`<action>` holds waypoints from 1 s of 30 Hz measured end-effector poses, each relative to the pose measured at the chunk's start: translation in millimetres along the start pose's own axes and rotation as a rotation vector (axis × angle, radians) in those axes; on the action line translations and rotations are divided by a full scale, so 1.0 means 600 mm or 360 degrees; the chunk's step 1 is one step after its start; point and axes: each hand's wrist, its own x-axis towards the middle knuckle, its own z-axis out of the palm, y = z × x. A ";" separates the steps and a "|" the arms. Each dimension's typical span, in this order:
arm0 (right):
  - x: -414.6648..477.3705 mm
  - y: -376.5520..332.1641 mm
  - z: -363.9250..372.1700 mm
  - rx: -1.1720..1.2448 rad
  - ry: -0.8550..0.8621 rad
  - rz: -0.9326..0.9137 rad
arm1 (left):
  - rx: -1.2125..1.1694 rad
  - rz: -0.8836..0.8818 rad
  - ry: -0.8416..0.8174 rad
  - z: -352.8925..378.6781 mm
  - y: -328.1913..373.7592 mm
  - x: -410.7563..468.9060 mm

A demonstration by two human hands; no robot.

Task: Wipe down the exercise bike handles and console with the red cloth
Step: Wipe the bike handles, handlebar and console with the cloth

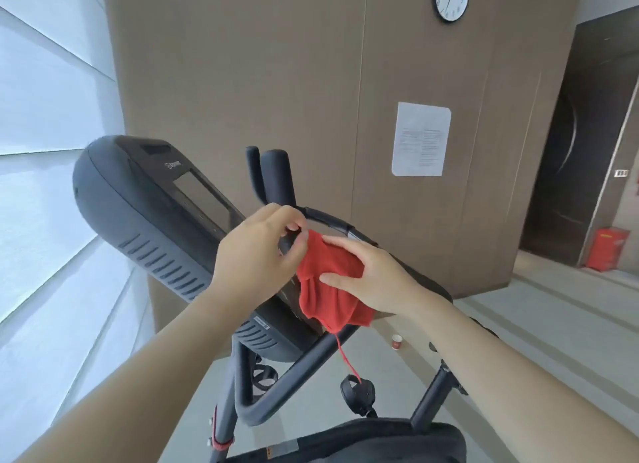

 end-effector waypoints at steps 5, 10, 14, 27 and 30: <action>-0.006 0.038 -0.027 0.0127 -0.0101 -0.0136 | 0.0126 0.0008 -0.0213 0.051 0.025 -0.024; -0.008 0.068 -0.041 0.0268 -0.0171 -0.0185 | 0.0334 0.0075 -0.0184 0.064 0.030 -0.031; -0.011 0.093 -0.053 0.0331 -0.0131 -0.0099 | 0.0444 0.0075 -0.0194 0.070 0.046 -0.023; 0.039 0.191 -0.086 0.0479 -0.0247 -0.0249 | 0.0806 -0.0292 -0.0345 0.158 0.114 -0.029; 0.051 0.207 -0.098 0.0553 -0.0310 -0.0342 | 0.0663 -0.0345 -0.0210 0.176 0.113 -0.038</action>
